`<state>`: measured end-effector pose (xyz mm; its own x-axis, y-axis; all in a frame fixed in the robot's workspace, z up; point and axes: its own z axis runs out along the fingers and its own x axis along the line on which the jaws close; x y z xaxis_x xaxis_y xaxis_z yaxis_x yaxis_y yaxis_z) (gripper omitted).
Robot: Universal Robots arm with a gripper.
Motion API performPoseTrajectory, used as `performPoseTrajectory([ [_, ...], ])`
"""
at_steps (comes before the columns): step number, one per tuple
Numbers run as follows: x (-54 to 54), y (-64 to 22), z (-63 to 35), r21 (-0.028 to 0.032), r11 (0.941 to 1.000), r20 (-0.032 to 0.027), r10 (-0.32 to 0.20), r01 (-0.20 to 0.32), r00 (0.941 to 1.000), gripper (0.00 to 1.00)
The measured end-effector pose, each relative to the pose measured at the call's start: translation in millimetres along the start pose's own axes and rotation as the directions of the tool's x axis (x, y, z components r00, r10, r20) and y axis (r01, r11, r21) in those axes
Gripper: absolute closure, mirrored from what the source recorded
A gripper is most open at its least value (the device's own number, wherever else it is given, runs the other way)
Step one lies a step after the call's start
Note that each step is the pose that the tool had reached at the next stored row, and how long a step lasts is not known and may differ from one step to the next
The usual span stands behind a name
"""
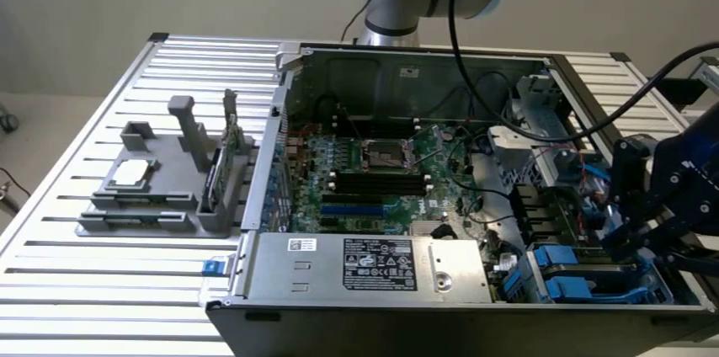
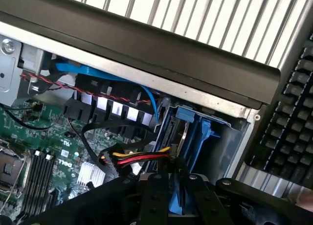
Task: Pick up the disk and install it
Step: 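Insert the first disk wire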
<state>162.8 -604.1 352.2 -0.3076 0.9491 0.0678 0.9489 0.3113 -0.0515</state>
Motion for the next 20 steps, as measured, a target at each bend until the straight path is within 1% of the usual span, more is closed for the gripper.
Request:
performPoseTrajectory([
  [4, 0.8, 0.4, 0.0, 0.0075, 0.9999, 0.0232, 0.012, -0.012, 0.9997, 0.82],
  [8, 13.5, 4.5, 0.7, 0.0172, 0.9997, 0.0545, 0.014, -0.015, 0.9984, 0.82],
  [11, 23.9, 7.9, 1.2, 0.0249, 0.9995, 0.0797, 0.015, -0.017, 0.9967, 0.82],
  [12, 26.1, 8.8, 1.4, 0.0273, 0.9995, 0.0875, 0.016, -0.018, 0.996, 0.82],
  [14, 29.6, 10.3, 1.5, 0.0327, 0.9993, 0.1051, 0.016, -0.02, 0.9943, 0.82],
  [15, 30.6, 11.1, 1.6, 0.0348, 0.9992, 0.1121, 0.017, -0.021, 0.9935, 0.82],
  [17, 32.1, 12.7, 1.6, 0.0387, 0.9989, 0.1254, 0.02, -0.025, 0.9919, 0.82],
  [18, 32.8, 13.7, 1.6, 0.0402, 0.9988, 0.1305, 0.021, -0.027, 0.9912, 0.82],
  [19, 33.3, 14.7, 1.6, 0.0412, 0.9987, 0.1345, 0.024, -0.03, 0.9906, 0.82],
  [20, 33.5, 15.8, 1.8, 0.0418, 0.9985, 0.137, 0.029, -0.035, 0.9902, 0.82],
])
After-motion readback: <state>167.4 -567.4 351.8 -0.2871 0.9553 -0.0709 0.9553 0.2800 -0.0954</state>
